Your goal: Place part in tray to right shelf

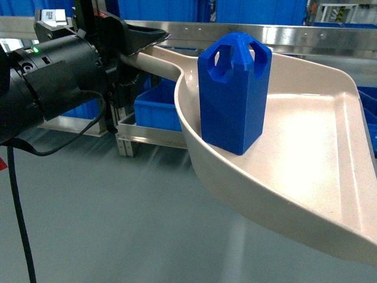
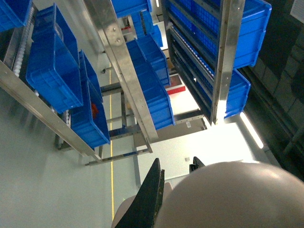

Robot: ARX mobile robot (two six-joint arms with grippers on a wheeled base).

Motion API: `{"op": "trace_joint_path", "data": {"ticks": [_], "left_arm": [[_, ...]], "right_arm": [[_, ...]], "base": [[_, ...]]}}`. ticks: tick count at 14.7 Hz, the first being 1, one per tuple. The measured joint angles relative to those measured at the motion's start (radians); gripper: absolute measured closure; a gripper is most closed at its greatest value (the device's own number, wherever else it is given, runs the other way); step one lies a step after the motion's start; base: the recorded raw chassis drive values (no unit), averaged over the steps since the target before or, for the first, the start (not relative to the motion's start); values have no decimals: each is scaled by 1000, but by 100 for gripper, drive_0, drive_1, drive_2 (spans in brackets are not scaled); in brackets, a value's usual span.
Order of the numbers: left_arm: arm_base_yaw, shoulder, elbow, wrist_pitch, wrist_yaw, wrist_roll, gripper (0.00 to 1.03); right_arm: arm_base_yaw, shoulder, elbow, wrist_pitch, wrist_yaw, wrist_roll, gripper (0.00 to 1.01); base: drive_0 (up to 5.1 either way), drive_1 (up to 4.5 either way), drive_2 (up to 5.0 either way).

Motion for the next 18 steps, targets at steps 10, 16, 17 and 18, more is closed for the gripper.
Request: {"op": "trace_joint_path", "data": {"ticks": [10, 16, 17, 18], "left_arm": [[1, 0, 0, 0, 0, 0, 90], [5, 0, 0, 0, -3, 0, 90], [5, 0, 0, 0, -3, 0, 90], [3, 0, 0, 0, -1, 0, 90]], "right_arm": [[0, 0, 0, 0, 0, 0, 3], [0, -3, 0, 0, 3, 0, 3], [0, -3, 0, 0, 3, 0, 3], [0, -3, 0, 0, 3, 0, 3]], "base": [[-164, -164, -164], [-33, -33, -33], [0, 0, 0], [0, 0, 0]]}}
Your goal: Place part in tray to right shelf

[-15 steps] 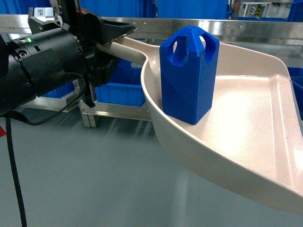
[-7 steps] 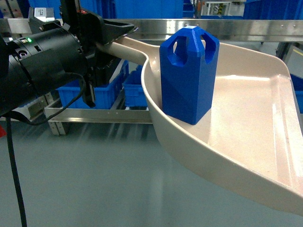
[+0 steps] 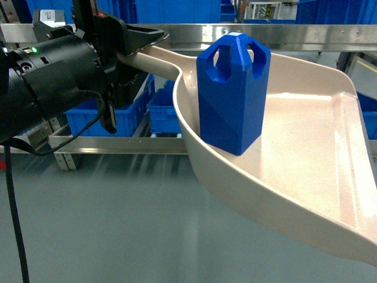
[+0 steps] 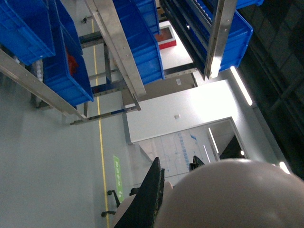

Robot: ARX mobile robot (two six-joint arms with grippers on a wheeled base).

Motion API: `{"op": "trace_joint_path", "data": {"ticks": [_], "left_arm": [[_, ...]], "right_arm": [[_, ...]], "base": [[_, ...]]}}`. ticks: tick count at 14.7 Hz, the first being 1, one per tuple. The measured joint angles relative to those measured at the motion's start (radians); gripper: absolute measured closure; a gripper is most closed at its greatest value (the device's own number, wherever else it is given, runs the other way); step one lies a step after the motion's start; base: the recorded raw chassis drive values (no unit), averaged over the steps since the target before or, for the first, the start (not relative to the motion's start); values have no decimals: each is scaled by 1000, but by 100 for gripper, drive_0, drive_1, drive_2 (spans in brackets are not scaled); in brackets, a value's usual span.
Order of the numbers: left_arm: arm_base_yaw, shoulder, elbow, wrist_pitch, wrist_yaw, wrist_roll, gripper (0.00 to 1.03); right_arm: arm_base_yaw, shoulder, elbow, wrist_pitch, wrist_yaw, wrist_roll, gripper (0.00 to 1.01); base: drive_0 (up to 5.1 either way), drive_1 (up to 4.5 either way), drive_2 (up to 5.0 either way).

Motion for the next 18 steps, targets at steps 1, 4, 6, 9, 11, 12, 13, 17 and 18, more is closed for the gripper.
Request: {"op": "trace_joint_path", "data": {"ticks": [1, 4, 6, 9, 11, 12, 13, 17, 18], "left_arm": [[-2, 0, 0, 0, 2, 0, 90], [-4, 0, 0, 0, 2, 0, 90], [-4, 0, 0, 1, 2, 0, 90], [-4, 0, 0, 0, 2, 0, 90], [-4, 0, 0, 0, 2, -1, 90], [-4, 0, 0, 0, 2, 0, 90], [-4, 0, 0, 0, 2, 0, 90], [-4, 0, 0, 0, 2, 0, 90], [-4, 0, 0, 0, 2, 0, 90]], "right_arm": [[0, 0, 0, 0, 0, 0, 3], [0, 0, 0, 0, 0, 0, 3], [0, 0, 0, 3, 0, 0, 3], [0, 0, 0, 2, 0, 0, 3], [0, 0, 0, 0, 0, 0, 3], [0, 0, 0, 0, 0, 0, 3], [0, 0, 0, 1, 0, 0, 3], [0, 0, 0, 0, 0, 0, 3], [0, 0, 0, 1, 0, 0, 3]], "base": [[0, 0, 0], [0, 0, 0], [0, 0, 0], [0, 0, 0], [0, 0, 0], [0, 0, 0], [0, 0, 0], [0, 0, 0], [0, 0, 0]]}}
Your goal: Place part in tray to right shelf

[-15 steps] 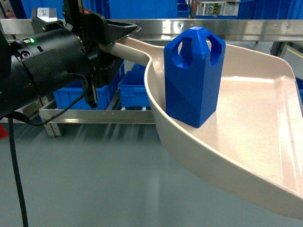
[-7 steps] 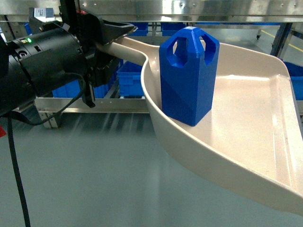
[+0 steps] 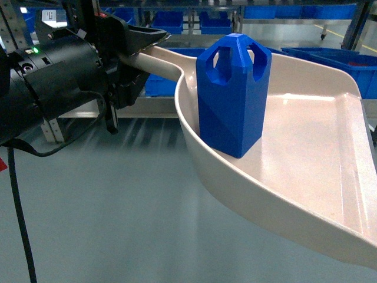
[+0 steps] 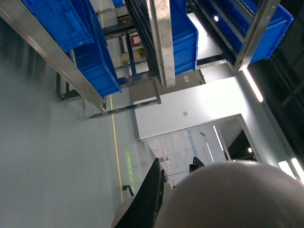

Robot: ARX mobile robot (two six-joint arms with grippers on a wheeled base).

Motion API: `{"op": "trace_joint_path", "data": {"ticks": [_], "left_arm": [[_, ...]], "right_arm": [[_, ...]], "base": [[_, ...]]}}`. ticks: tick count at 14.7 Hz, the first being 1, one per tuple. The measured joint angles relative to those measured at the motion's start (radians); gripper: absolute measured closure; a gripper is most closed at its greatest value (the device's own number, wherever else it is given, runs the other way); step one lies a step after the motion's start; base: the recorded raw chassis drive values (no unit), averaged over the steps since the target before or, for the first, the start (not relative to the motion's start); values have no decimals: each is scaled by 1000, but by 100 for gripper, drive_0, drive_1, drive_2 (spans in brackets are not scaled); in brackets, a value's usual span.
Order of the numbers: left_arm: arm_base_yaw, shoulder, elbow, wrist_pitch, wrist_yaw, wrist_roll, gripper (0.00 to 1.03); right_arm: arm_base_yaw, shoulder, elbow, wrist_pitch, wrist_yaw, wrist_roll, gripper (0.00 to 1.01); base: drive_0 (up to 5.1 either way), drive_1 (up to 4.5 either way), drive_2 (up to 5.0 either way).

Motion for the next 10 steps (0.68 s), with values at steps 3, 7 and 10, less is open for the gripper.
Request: {"op": "trace_joint_path", "data": {"ticks": [3, 7, 10], "left_arm": [[0, 0, 0, 0, 0, 0, 90], [0, 0, 0, 0, 1, 0, 90], [0, 0, -1, -3, 1, 0, 90]], "right_arm": [[0, 0, 0, -1, 0, 0, 3], [0, 0, 0, -1, 0, 3, 3], [0, 0, 0, -5, 0, 3, 3]], "base": [[0, 0, 0], [0, 0, 0], [0, 0, 0]]}}
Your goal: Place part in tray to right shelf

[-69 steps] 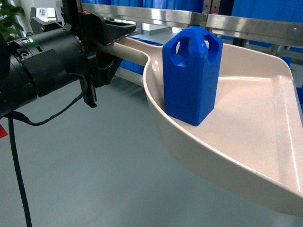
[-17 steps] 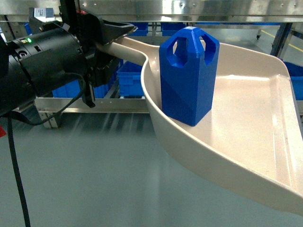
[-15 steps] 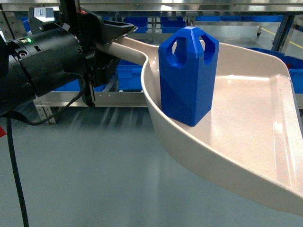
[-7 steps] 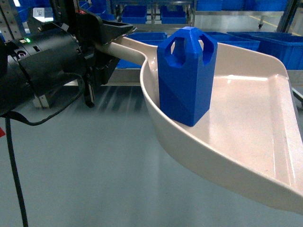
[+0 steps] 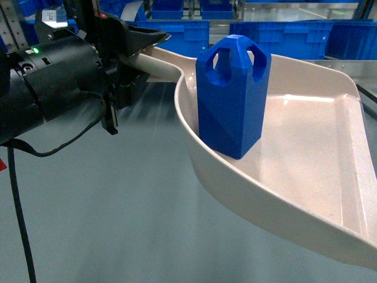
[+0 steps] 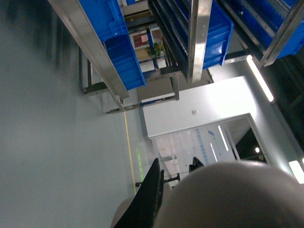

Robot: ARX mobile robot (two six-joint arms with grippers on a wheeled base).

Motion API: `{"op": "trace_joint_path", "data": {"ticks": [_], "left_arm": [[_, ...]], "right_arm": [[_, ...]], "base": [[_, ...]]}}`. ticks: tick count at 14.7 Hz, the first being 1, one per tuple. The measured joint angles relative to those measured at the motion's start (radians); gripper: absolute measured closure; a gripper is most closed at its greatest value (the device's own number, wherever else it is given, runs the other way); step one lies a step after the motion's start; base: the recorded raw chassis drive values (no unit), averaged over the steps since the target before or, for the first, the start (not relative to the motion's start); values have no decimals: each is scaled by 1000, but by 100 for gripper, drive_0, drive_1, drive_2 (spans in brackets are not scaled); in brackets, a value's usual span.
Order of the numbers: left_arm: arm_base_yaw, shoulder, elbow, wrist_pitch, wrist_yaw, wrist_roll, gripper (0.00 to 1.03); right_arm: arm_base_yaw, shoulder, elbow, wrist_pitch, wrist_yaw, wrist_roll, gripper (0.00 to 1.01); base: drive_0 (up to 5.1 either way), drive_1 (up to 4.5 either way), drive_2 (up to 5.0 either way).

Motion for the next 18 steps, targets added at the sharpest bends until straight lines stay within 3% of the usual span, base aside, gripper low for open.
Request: {"op": "trace_joint_path", "data": {"ticks": [4, 10, 18], "left_arm": [[0, 0, -1, 2, 0, 0, 90], [2, 0, -1, 4, 0, 0, 90], [0, 0, -1, 6, 0, 0, 90]], "right_arm": [[0, 0, 0, 3, 0, 0, 3], [0, -2, 0, 8, -3, 0, 3], [0, -2, 0, 4, -2, 0, 3]], "base": [[0, 0, 0], [313, 115, -488], [21, 407, -365]]}}
